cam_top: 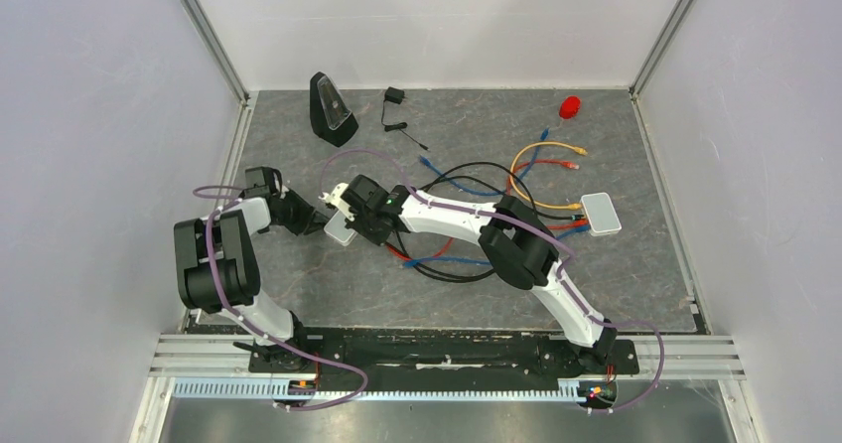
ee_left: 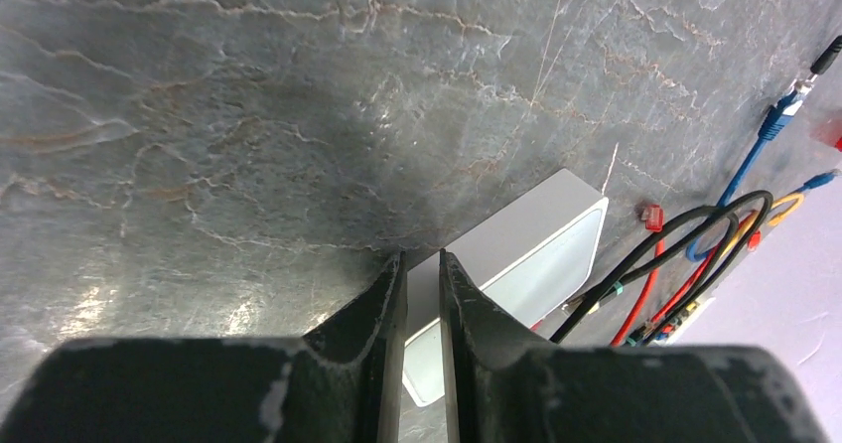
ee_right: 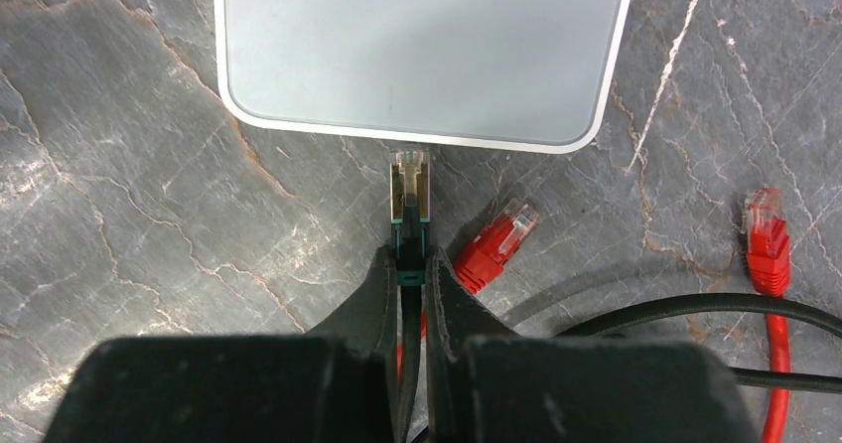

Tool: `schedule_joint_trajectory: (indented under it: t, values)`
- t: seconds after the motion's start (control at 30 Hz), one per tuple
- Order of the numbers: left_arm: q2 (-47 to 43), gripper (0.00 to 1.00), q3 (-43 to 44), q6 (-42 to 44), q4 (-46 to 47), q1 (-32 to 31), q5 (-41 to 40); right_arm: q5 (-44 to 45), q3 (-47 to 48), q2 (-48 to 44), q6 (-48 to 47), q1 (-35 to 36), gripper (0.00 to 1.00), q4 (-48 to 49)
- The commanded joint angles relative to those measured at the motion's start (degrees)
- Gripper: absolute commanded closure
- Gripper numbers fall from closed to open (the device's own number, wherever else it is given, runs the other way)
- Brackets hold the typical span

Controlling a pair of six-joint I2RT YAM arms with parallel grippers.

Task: Insert the plug into the switch port
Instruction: Insert the connector into the switch port.

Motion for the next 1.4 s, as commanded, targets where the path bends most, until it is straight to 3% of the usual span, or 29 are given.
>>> schedule_joint_trajectory:
  t: [0.0,0.37,0.53,1.37]
  values:
    - [-1.3,0.76,-2.2,0.3,2.3,-0.2,2.3,-0.9,1.4,0.6,1.3,-0.1,1.00,0.6]
    - [-4.0,0.77,-5.7,-1.1,3.4,-0.1,0.4,-0.6,-3.1,-1.9,3.5,2.0,1.00,1.2]
    - [-4.1,0.77,-5.5,-1.3,3.4,-0.2,0.4,0.8,-6.3,-3.8,-0.1,2.9,1.00,3.3]
    - [-5.1,0.79,-7.4,-2.0,4.0,-0.2,3.6,5.7,1.0,-0.1,-2.1,4.3,1.00,-0.8]
